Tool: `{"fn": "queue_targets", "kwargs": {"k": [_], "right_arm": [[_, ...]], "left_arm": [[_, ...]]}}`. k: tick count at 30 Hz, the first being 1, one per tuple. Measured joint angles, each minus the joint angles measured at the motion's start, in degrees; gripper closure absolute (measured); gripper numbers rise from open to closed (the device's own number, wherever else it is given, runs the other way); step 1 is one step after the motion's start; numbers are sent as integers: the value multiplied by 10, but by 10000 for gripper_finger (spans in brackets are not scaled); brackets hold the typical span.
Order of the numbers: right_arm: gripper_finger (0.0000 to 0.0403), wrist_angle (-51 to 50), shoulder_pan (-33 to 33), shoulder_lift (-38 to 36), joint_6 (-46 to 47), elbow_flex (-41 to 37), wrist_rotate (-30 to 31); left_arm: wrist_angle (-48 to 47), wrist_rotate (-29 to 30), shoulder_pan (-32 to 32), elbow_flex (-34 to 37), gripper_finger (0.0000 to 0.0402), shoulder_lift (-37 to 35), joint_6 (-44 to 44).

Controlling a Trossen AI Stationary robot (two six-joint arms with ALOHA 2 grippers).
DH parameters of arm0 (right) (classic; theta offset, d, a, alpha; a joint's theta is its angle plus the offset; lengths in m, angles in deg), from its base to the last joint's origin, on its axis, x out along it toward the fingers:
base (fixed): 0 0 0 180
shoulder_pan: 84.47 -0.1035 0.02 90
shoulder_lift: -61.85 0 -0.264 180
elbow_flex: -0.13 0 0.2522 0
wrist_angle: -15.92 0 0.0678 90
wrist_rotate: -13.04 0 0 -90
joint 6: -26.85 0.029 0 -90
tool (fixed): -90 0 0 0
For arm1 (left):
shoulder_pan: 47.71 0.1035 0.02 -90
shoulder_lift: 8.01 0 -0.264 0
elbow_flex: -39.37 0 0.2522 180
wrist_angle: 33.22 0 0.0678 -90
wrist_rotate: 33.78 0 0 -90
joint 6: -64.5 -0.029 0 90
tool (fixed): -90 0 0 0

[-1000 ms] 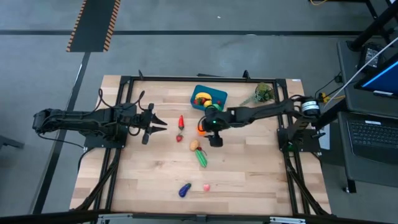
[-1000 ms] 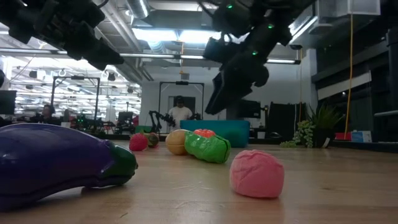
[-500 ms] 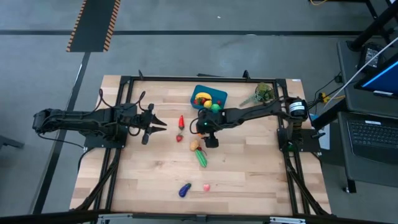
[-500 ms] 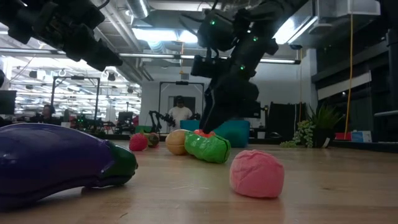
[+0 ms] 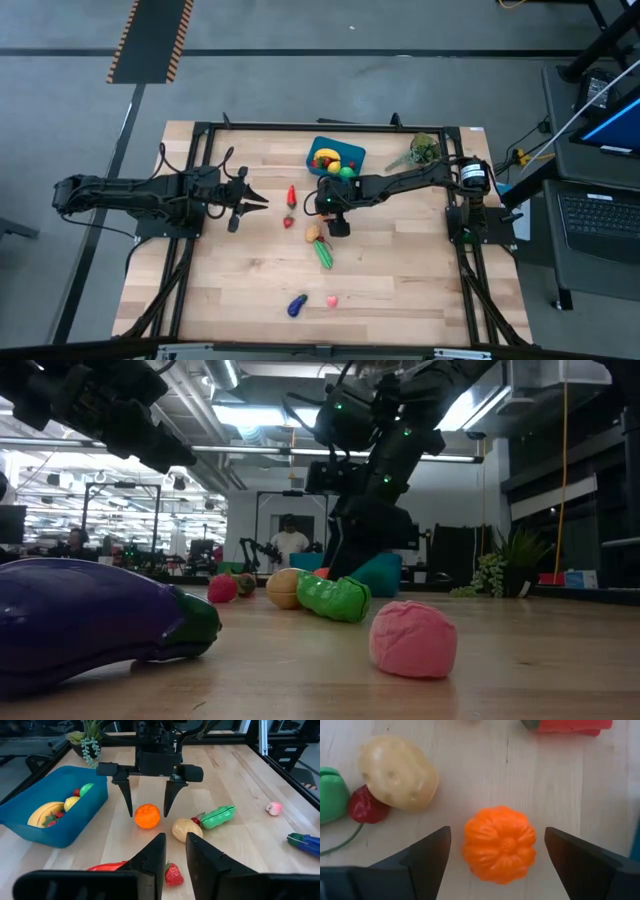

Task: Pick and placing Produce into tupperware
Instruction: Put the tangerine into the blue bin

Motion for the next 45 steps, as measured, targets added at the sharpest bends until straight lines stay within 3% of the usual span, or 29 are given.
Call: {"fn": "queue_targets", "kwargs": {"k": [14,36,40,45], "right_arm": [[79,2,1,7,5,-1,-1],[80,20,3,25,18,-1,-3],[102,20,3,25,19,-1,-3],[161,20,3,25,19,-1,-3]], "left_arm": [[0,0,0,0,316,0,0],[-4,0,0,0,353,0,0],[-4,0,0,0,357,0,0],[-4,0,0,0,363,0,0]]}}
